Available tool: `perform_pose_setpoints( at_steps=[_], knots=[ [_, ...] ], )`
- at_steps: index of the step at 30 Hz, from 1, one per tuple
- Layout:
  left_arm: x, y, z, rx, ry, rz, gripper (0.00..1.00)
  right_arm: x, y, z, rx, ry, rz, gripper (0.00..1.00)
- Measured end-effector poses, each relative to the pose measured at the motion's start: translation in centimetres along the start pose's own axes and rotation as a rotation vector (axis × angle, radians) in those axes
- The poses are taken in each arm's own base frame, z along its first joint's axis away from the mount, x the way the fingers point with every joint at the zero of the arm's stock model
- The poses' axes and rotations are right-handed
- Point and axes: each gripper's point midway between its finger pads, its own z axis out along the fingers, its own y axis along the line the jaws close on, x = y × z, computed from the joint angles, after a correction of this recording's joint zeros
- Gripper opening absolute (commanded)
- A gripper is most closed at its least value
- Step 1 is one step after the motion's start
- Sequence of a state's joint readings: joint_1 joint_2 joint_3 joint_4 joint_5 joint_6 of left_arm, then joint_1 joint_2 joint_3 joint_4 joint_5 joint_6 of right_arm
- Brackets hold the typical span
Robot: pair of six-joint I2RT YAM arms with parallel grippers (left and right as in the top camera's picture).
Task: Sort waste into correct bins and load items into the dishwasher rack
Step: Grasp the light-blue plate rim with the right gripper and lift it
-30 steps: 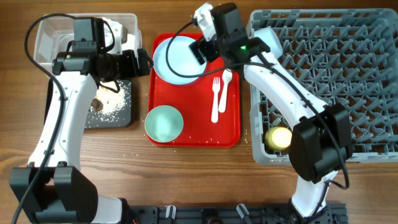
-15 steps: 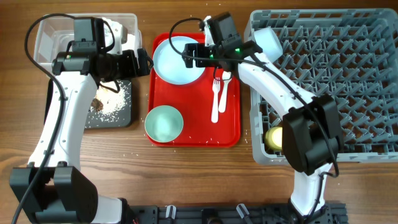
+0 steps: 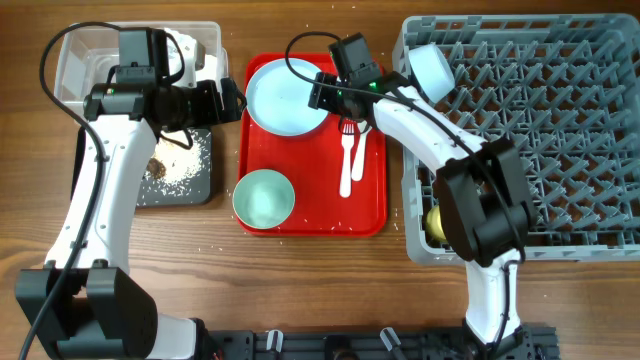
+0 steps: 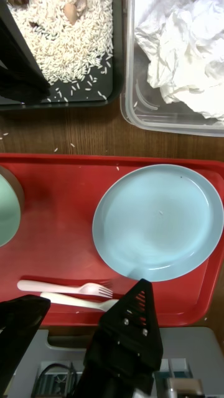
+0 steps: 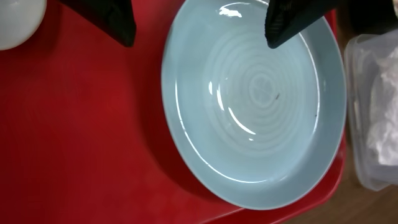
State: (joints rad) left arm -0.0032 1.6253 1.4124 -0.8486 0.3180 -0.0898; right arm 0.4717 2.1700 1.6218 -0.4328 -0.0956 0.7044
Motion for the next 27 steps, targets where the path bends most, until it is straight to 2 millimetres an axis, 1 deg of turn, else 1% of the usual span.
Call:
perform_pose_setpoints(
  at_steps=[3,5,7,9,11,12,14,20,23,25,27],
  knots=[
    [0.0,0.0,0.0,0.000,0.000,0.000,1.00,0.7,-0.9,1.3,0.025,0.019,0.022,0.54],
    [0.0,0.0,0.0,0.000,0.000,0.000,1.00,1.4,-1.6,2.2,0.044,0.039,0.040,0.48],
    [0.0,0.0,0.0,0.000,0.000,0.000,1.00,1.7,-2.0,2.7,0.052,0.049,0.046,0.42],
    [0.0,0.0,0.0,0.000,0.000,0.000,1.00,1.7,-1.9,2.8,0.051,0.047,0.054,0.35],
    [0.0,0.0,0.0,0.000,0.000,0.000,1.00,1.8,-2.0,2.8,0.052,0.049,0.059,0.23],
    [0.0,0.0,0.0,0.000,0.000,0.000,1.00,1.8,-2.0,2.9,0.053,0.052,0.065,0.16],
    [0.0,0.0,0.0,0.000,0.000,0.000,1.00,2.0,-2.1,3.1,0.054,0.059,0.067,0.04],
    [0.0,0.0,0.0,0.000,0.000,0.000,1.00,2.4,-2.2,3.3,0.053,0.072,0.068,0.04],
    [0.0,0.0,0.0,0.000,0.000,0.000,1.00,2.4,-2.6,3.2,0.058,0.084,0.072,0.04],
    [0.0,0.0,0.0,0.000,0.000,0.000,1.00,2.0,-3.3,2.8,0.058,0.092,0.057,0.05],
    [0.0,0.0,0.0,0.000,0.000,0.000,1.00,0.5,-4.3,1.9,0.059,0.077,0.019,0.04]
  ],
)
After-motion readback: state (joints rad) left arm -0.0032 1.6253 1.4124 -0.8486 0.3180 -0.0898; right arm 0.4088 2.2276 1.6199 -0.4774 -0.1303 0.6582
